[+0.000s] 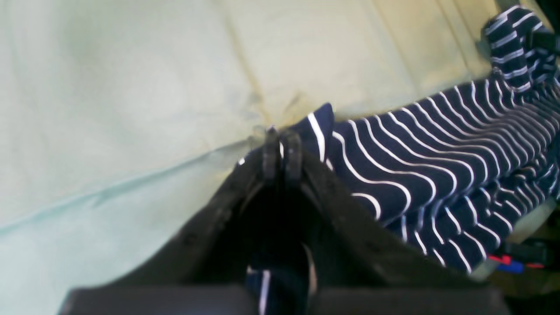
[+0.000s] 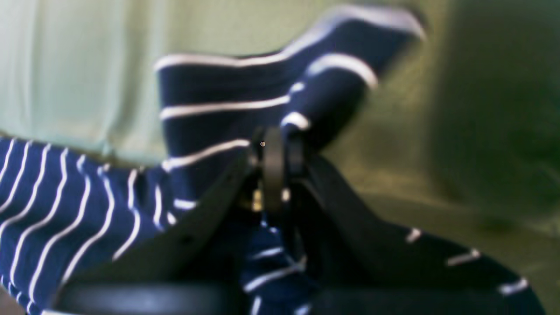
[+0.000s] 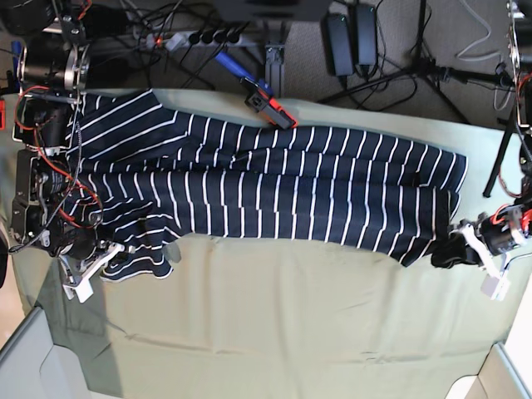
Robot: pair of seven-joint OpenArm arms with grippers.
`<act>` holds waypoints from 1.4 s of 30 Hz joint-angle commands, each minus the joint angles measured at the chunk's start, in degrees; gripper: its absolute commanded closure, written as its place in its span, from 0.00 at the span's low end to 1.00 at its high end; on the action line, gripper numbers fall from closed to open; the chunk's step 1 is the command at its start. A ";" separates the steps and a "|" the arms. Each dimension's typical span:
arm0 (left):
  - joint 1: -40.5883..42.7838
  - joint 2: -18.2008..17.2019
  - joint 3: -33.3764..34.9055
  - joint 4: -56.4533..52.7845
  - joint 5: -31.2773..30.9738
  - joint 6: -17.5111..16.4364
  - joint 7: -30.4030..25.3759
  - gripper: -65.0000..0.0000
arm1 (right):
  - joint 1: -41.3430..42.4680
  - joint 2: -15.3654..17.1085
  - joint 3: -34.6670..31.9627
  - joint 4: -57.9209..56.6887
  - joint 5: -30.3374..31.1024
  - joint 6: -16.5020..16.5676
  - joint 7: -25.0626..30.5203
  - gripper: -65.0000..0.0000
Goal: Fold the T-shirt properly
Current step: 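Grasp the folded edge with both grippers, then hold the strip's ends with both grippers and pull them apart to straighten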
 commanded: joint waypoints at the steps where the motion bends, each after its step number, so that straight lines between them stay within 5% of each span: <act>1: -1.05 -1.44 -0.48 1.01 -1.99 -1.02 -0.04 1.00 | 0.52 1.33 0.24 1.84 1.51 3.50 0.68 1.00; 21: 12.22 -9.27 -0.48 11.50 -4.31 -1.02 1.62 1.00 | -21.44 9.97 2.71 23.12 2.95 3.67 -1.95 1.00; 31: 13.92 -10.14 -0.48 11.50 -4.35 -1.02 1.62 1.00 | -36.06 9.94 14.43 33.81 4.07 3.67 -1.90 1.00; 40: 14.16 -10.14 -0.48 11.50 -4.59 -1.02 1.31 1.00 | -40.87 8.87 15.45 34.45 2.45 3.65 -1.95 1.00; 42: 14.19 -10.14 -0.48 11.50 -4.59 -1.02 1.16 0.84 | -40.83 8.85 15.45 34.42 1.55 3.63 -1.86 0.65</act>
